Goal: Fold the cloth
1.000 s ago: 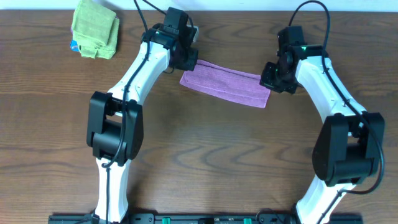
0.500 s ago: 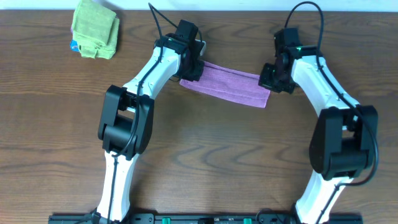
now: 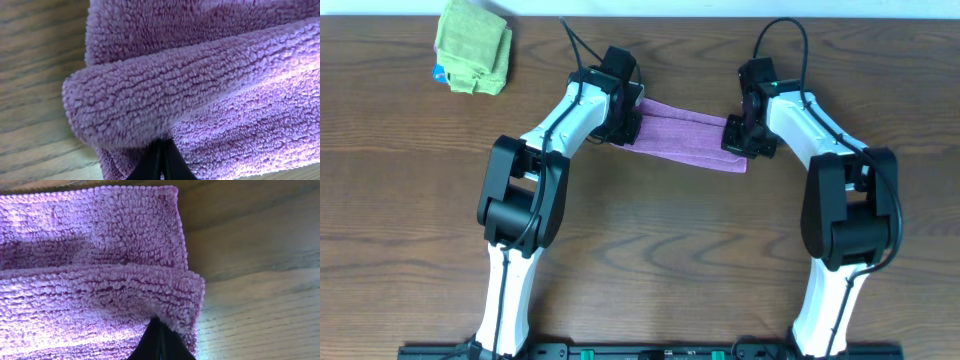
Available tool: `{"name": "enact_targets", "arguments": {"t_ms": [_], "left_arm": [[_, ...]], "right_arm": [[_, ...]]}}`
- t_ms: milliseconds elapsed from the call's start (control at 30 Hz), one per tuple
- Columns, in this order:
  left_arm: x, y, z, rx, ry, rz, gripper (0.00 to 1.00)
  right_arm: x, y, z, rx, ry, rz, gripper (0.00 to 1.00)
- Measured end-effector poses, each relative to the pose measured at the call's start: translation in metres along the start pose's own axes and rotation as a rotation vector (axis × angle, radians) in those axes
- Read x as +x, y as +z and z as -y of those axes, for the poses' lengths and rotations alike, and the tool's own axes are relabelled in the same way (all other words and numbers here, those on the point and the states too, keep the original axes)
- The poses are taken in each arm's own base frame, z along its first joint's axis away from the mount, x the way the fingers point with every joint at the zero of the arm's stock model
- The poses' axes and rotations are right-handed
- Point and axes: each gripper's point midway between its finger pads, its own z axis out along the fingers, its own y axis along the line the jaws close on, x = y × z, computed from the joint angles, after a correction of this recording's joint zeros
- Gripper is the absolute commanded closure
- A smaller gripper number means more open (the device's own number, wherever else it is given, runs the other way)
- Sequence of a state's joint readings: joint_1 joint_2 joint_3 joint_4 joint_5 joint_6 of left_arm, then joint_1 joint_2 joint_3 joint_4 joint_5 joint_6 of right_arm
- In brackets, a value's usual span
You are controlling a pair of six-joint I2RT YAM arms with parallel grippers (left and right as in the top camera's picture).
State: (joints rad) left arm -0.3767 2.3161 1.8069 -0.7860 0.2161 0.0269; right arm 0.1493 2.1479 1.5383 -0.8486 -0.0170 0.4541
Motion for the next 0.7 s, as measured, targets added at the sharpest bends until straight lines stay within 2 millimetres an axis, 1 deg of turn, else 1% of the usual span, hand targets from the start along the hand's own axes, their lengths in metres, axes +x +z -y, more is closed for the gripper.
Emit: {"name": "enact_targets", "arguments": {"t_ms": [100,333,467,700], "left_arm": [[0.003,0.0,-0.001,-0.003,-0.003,-0.005,0.94],[0.007,0.0,-0.001,-0.007,-0.012,-0.01,0.94],[0.016,-0.002,0.0,-0.009,-0.056,-0.047,0.94],[0.018,-0.001,0.003,-0.036,-0.119,-0.053,0.94]], "right_arm": [[-0.005,0.001,-0.002,-0.01,-0.005,0.02,0.98],[-0.025,0.002,-0.012,-0.044,-0.017,0.099,0.98],[-0.037,0.003,-0.017,-0.063,-0.034,0.144,0.99],[-0.039,0.003,-0.018,-0.066,-0.049,0.152,0.98]]}}
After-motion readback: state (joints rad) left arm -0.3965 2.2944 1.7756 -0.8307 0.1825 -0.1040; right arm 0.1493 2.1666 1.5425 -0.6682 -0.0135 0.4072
